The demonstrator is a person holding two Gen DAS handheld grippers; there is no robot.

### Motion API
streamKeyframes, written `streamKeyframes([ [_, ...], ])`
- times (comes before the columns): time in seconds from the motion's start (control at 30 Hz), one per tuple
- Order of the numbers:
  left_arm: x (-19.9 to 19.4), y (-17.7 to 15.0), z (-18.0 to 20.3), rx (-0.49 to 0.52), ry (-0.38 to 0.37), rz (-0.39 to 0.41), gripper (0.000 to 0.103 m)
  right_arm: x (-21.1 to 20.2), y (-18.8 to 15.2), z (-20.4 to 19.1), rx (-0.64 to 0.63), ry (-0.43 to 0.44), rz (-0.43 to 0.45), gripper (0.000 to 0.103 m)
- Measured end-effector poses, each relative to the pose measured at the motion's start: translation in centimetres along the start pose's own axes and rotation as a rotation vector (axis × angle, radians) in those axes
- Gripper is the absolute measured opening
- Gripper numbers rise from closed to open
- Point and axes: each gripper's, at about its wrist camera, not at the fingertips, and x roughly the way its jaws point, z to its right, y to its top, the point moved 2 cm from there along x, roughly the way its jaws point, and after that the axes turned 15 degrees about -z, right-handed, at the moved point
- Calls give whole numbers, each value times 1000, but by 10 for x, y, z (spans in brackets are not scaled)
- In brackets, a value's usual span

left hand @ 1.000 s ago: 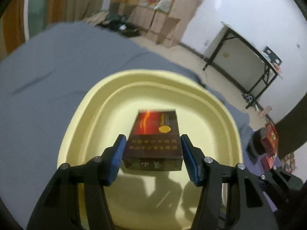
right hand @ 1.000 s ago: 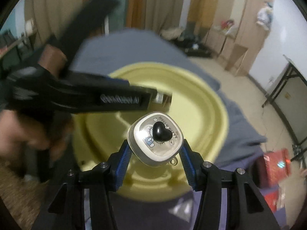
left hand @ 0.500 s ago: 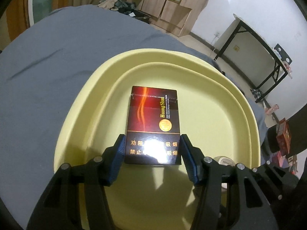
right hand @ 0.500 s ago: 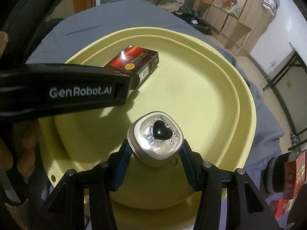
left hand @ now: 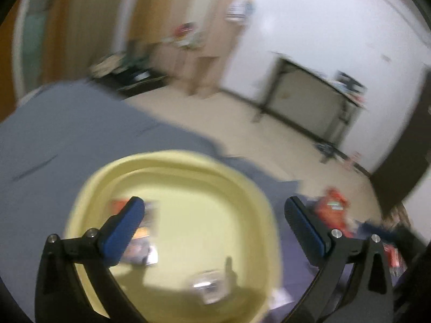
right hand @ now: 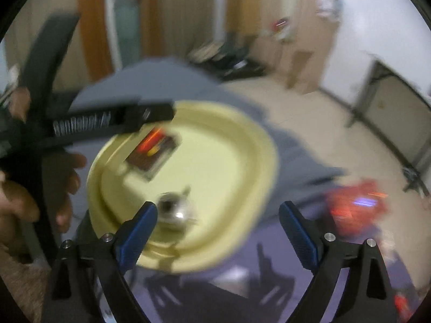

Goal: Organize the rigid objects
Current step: 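Move the left tool to the red diamond-logo cigarette pack and grasp it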

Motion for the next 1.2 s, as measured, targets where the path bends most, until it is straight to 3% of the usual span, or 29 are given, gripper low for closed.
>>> streamKeyframes([
  [0.1, 18, 10, 72, 150, -112, 43, 103, -65, -31, 65, 204, -157, 83, 103],
  [0.17, 33, 6, 119, 220, -174, 121, 103, -109, -69, 109, 381, -287, 136, 103],
  [0.23, 42, 1, 145, 294, -192, 130, 103, -122, -111, 148, 600, -401, 140, 103],
  [0.27, 50, -2, 162, 358, -171, 100, 103, -119, -126, 157, 683, -411, 126, 103],
  [0.33, 57, -11, 181, 462, -126, 93, 103, -103, -155, 168, 821, -340, 127, 103],
  [0.37, 61, -16, 187, 511, -98, 98, 103, -91, -162, 170, 834, -287, 159, 103],
  [0.43, 71, -17, 189, 539, -43, 71, 103, -72, -160, 167, 816, -324, 105, 103],
  [0.53, 81, -14, 183, 489, -19, 26, 103, -51, -159, 159, 784, -344, 36, 103],
  [0.63, 91, -9, 174, 426, -50, -41, 103, -38, -157, 162, 802, -340, -12, 103],
  [0.83, 109, -24, 177, 499, 64, -97, 103, -23, -133, 188, 805, -343, -34, 103],
  [1.07, 114, -16, 168, 418, -23, -72, 103, -17, -133, 211, 790, -348, -71, 103],
  [1.13, 114, -16, 170, 426, -54, -76, 103, -17, -141, 212, 787, -347, -71, 103],
  [1.2, 113, -17, 172, 446, -37, -67, 103, -16, -142, 212, 784, -348, -71, 103],
])
